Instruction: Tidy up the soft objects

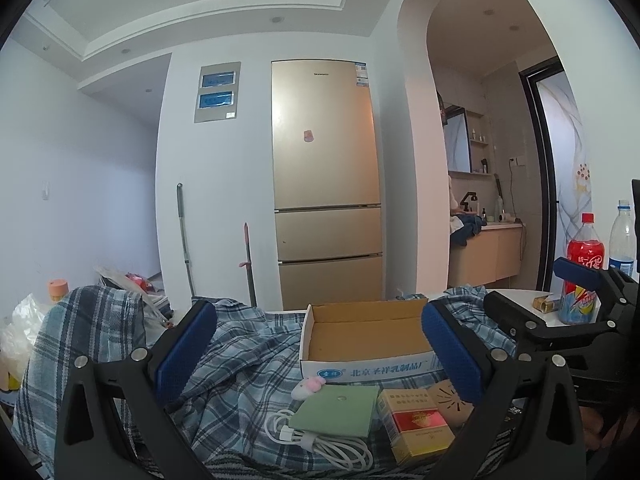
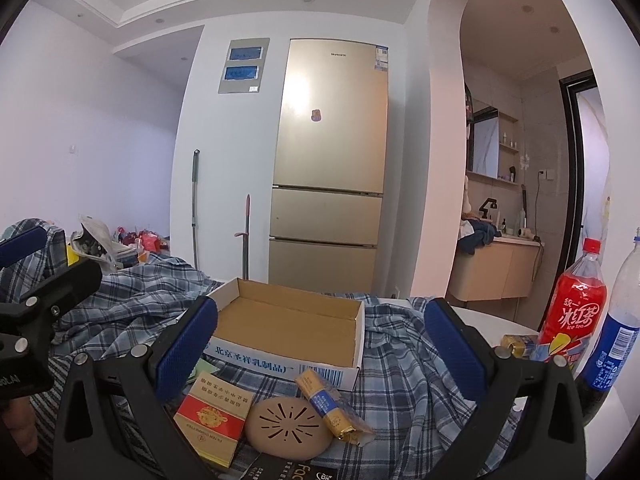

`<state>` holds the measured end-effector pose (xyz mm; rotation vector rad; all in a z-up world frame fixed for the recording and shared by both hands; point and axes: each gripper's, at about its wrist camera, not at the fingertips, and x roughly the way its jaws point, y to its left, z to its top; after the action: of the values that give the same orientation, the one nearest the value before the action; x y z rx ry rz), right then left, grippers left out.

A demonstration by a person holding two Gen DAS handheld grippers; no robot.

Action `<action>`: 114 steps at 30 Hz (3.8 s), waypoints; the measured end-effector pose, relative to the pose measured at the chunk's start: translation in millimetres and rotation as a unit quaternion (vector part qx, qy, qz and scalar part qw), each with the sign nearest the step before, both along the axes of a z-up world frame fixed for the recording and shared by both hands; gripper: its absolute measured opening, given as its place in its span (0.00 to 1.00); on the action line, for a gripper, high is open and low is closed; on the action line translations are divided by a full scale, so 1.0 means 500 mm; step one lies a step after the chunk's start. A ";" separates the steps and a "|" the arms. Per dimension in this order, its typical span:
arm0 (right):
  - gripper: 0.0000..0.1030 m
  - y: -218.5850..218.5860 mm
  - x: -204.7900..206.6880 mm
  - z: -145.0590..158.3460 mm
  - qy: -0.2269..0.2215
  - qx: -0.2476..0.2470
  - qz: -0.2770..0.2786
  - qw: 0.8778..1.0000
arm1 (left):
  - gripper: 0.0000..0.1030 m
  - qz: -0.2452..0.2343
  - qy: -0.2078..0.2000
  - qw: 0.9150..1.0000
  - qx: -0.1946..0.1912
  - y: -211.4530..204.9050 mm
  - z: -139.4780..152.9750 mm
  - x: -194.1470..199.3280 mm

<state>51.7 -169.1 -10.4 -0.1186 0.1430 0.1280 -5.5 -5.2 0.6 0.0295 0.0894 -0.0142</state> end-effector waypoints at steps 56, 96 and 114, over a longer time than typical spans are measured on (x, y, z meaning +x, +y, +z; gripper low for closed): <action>0.95 -0.054 0.074 -0.053 0.354 0.068 0.015 0.933 | 0.73 -0.075 0.334 0.939 -0.033 0.001 -0.104 0.099; 0.61 -0.040 0.056 -0.069 0.364 -0.006 0.007 0.931 | 0.31 -0.079 0.348 0.934 0.011 -0.035 -0.081 0.074; 0.61 -0.130 0.073 -0.032 0.234 0.027 -0.018 0.972 | 0.82 -0.091 0.376 0.921 0.040 -0.174 -0.110 0.136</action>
<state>88.0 -233.9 -26.5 -0.0293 0.6115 0.1218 62.6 -92.1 -54.4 0.1133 0.8593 -0.2090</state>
